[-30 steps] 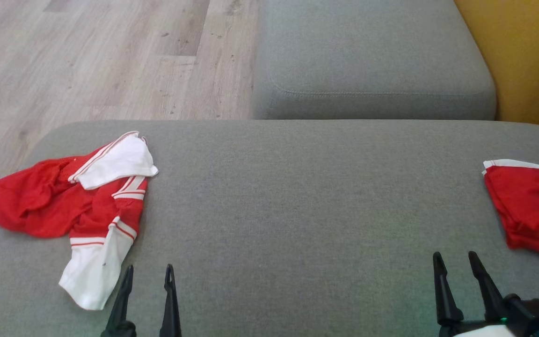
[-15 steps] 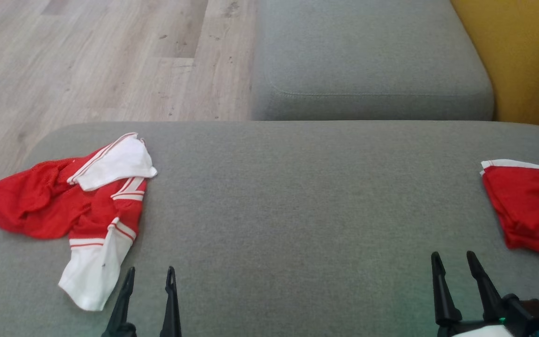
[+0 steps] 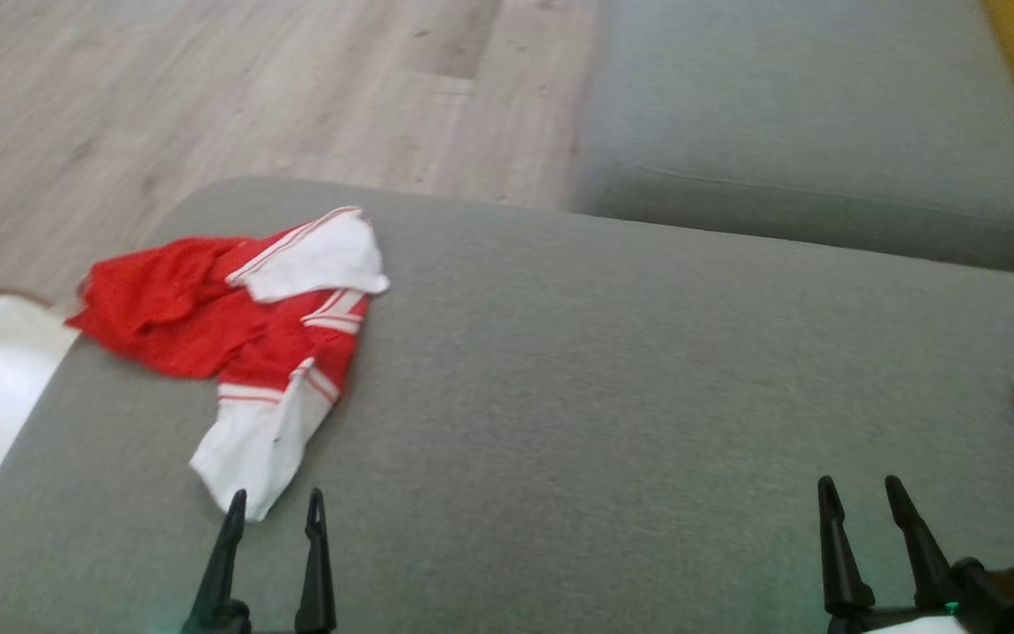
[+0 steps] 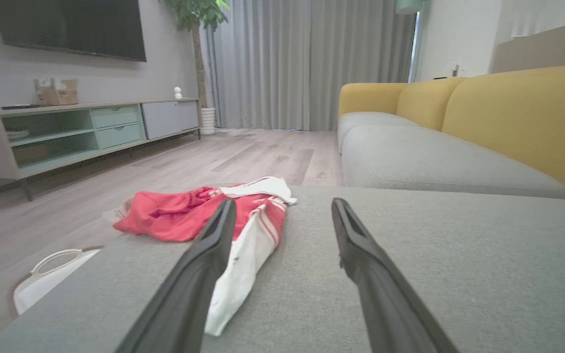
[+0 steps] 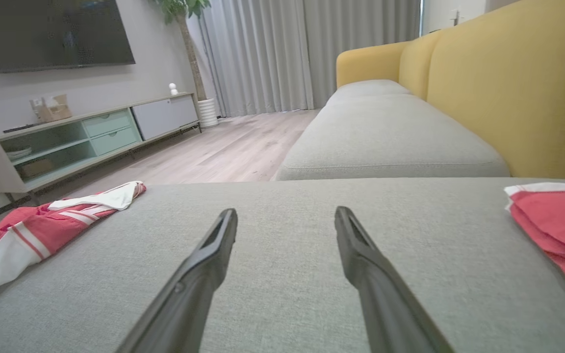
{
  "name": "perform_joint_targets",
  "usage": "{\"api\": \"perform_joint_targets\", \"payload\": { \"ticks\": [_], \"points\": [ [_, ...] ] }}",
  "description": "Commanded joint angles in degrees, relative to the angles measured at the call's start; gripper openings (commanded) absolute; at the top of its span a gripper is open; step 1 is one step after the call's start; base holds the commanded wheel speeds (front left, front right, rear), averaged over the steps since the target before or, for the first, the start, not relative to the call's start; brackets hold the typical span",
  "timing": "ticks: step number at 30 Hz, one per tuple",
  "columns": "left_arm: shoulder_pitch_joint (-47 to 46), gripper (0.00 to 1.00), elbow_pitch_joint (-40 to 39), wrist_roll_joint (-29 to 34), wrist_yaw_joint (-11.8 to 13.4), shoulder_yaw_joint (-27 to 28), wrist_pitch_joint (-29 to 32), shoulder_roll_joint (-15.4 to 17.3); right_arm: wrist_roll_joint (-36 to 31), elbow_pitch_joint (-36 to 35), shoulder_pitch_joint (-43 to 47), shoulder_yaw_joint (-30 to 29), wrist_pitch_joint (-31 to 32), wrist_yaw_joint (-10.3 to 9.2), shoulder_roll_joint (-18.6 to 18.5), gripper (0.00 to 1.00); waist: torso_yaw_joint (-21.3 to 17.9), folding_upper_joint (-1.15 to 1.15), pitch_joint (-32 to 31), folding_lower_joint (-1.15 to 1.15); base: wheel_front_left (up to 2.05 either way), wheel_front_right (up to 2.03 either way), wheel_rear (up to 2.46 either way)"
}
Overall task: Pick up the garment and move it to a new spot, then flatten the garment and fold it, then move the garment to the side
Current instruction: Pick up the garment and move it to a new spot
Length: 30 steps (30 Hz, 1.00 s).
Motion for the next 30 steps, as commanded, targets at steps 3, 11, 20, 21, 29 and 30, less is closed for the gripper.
{"api": "perform_joint_targets", "payload": {
  "ticks": [3, 11, 20, 21, 29, 30],
  "points": [
    [-3.1, 1.0, -2.4, 0.0, 0.1, 2.5, -0.3, -0.1, -0.3, -2.3, -3.6, 0.9, -0.8, 0.37, -0.4, 1.0, 5.3, 0.0, 1.1, 0.0, 0.0, 0.0, 0.0],
    [-3.1, 1.0, -3.7, 0.8, 0.8, 3.7, -0.3, -0.1, -0.4, -2.4, -4.7, 0.8, -0.8, 0.37, -0.3, 1.0, 9.8, 0.0, 2.6, 0.0, 0.0, 0.0, 0.0],
    [-7.5, 1.0, -7.9, 0.6, 1.1, 6.3, -0.3, 0.5, -1.3, -2.7, -4.6, 1.2, -0.8, 0.37, -2.1, 1.0, 10.0, 0.0, 7.0, 0.0, 0.0, 0.0, 0.0],
    [-8.9, 1.0, -8.3, 0.6, 0.9, 6.9, -0.3, 0.9, -1.5, -2.8, -4.7, 1.3, -0.8, 0.37, -2.6, 1.0, 9.9, 0.0, 7.6, 0.0, 0.0, 0.0, 0.0],
    [-27.6, 1.0, -2.7, 0.9, -0.8, 10.9, -0.3, 5.3, -2.6, -5.3, -8.7, 1.8, -0.8, 0.37, -9.4, 1.0, 7.9, 0.0, 19.0, 0.0, 0.0, 0.0, 0.0],
    [-30.6, 1.0, -0.2, 0.7, -1.3, 11.0, -0.3, 5.9, -2.6, -5.6, -9.2, 1.8, -0.8, 0.37, -10.6, 1.0, 7.7, 0.0, 20.5, 0.0, 0.0, 0.0, 0.0]
  ]
}}
